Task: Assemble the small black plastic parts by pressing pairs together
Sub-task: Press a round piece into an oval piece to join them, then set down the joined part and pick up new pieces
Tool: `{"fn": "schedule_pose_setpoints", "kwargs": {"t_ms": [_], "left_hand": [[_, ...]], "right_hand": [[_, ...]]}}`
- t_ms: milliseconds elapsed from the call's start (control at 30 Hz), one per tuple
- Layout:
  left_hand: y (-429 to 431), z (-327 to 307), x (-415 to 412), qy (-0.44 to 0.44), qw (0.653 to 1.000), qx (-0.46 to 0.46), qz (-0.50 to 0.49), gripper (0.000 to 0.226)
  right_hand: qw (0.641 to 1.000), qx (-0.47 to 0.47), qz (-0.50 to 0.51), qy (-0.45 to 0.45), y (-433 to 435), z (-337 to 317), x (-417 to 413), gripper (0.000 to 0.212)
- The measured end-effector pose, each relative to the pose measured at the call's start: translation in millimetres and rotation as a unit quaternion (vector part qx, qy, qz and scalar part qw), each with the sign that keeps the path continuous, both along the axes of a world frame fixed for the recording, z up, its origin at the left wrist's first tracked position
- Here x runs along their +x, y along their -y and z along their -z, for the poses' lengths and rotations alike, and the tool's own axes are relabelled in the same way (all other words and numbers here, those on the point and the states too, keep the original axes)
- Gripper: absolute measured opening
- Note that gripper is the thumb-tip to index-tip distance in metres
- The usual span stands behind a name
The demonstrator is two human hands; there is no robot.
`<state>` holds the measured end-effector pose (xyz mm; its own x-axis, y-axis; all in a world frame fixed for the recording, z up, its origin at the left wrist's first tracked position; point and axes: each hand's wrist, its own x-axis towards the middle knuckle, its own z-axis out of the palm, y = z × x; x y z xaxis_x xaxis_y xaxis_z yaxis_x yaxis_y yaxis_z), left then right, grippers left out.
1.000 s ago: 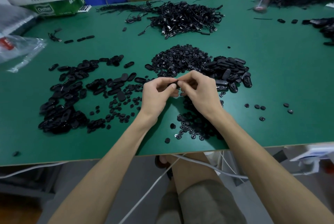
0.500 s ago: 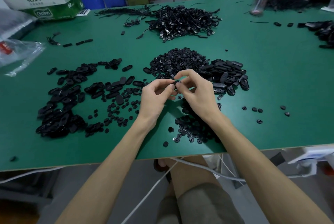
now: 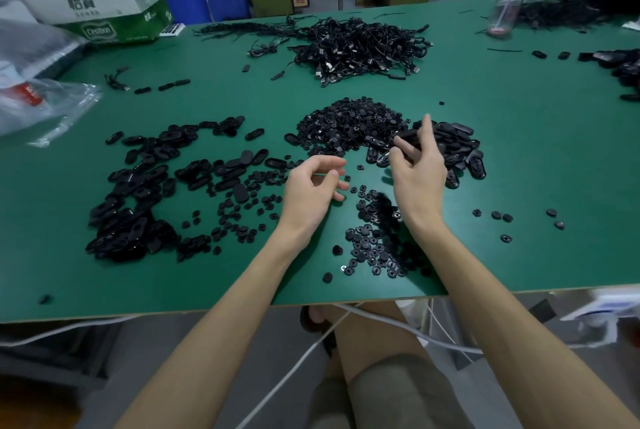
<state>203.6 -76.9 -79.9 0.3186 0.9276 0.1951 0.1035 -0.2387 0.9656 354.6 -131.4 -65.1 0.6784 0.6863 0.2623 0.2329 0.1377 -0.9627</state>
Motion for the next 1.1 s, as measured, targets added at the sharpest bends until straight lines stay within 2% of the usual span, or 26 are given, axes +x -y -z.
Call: {"fn": "schedule_pose_setpoints", "kwargs": {"t_ms": [100, 200, 267, 333, 400, 433, 533, 567, 600, 667, 733, 800, 867, 933, 967, 1033, 1100], "left_hand": [[3, -6, 0, -0.015, 0.999, 0.044, -0.02, 0.032], [-4, -16, -9, -0.062, 0.992, 0.096, -0.057, 0.036], [-20, -27, -22, -0.115, 0.982, 0.116, -0.091, 0.039], [-42, -38, -42, -0.21, 0.962, 0.117, -0.131, 0.041], [-68, -42, -68, -0.329, 0.921, 0.108, -0.177, 0.048], [-79, -42, -82, -0.397, 0.89, 0.105, -0.199, 0.048], [-93, -44, -119, -0.585, 0.775, 0.08, -0.226, 0.019], [-94, -44, -128, -0.616, 0.752, 0.072, -0.223, 0.013], [-96, -42, -134, -0.633, 0.738, 0.08, -0.219, 0.017], [-100, -36, -145, -0.638, 0.727, 0.116, -0.227, 0.024], [-106, -31, -152, -0.614, 0.736, 0.142, -0.248, 0.019], [-108, -31, -156, -0.585, 0.758, 0.149, -0.25, 0.016], [-106, -34, -155, -0.573, 0.761, 0.17, -0.253, 0.018], [-100, -39, -149, -0.553, 0.768, 0.203, -0.253, 0.022], [-95, -42, -143, -0.531, 0.783, 0.214, -0.243, 0.024], [-84, -48, -127, -0.45, 0.849, 0.203, -0.189, 0.027], [-67, -51, -105, -0.337, 0.926, 0.134, -0.106, 0.025]], "right_hand": [[0.998, -0.001, 0.028, 0.061, 0, 1, 1, 0.049], [0.995, -0.022, 0.011, 0.1, 0, 3, 0, 0.026], [0.992, -0.033, -0.001, 0.119, -1, 4, -1, 0.018], [0.991, -0.038, -0.008, 0.132, -2, 4, -1, 0.012], [0.989, -0.043, -0.019, 0.14, -2, 4, 0, 0.011], [0.988, -0.045, -0.024, 0.144, -2, 5, 0, 0.011], [0.987, -0.045, -0.033, 0.151, -3, 7, -1, 0.01], [0.987, -0.046, -0.037, 0.152, -3, 7, -1, 0.01], [0.985, -0.048, -0.044, 0.158, -3, 7, -1, 0.009], [0.978, -0.061, -0.072, 0.188, -4, 8, -1, 0.006], [0.962, -0.086, -0.115, 0.232, -5, 10, -1, 0.009], [0.937, -0.125, -0.156, 0.285, -7, 13, -2, 0.021], [0.917, -0.155, -0.185, 0.318, -8, 14, -3, 0.035], [0.905, -0.17, -0.19, 0.341, -9, 15, -4, 0.043], [0.902, -0.175, -0.183, 0.349, -10, 16, -4, 0.043], [0.904, -0.18, -0.167, 0.349, -12, 17, -4, 0.038], [0.907, -0.18, -0.161, 0.345, -14, 18, -3, 0.027]]}}
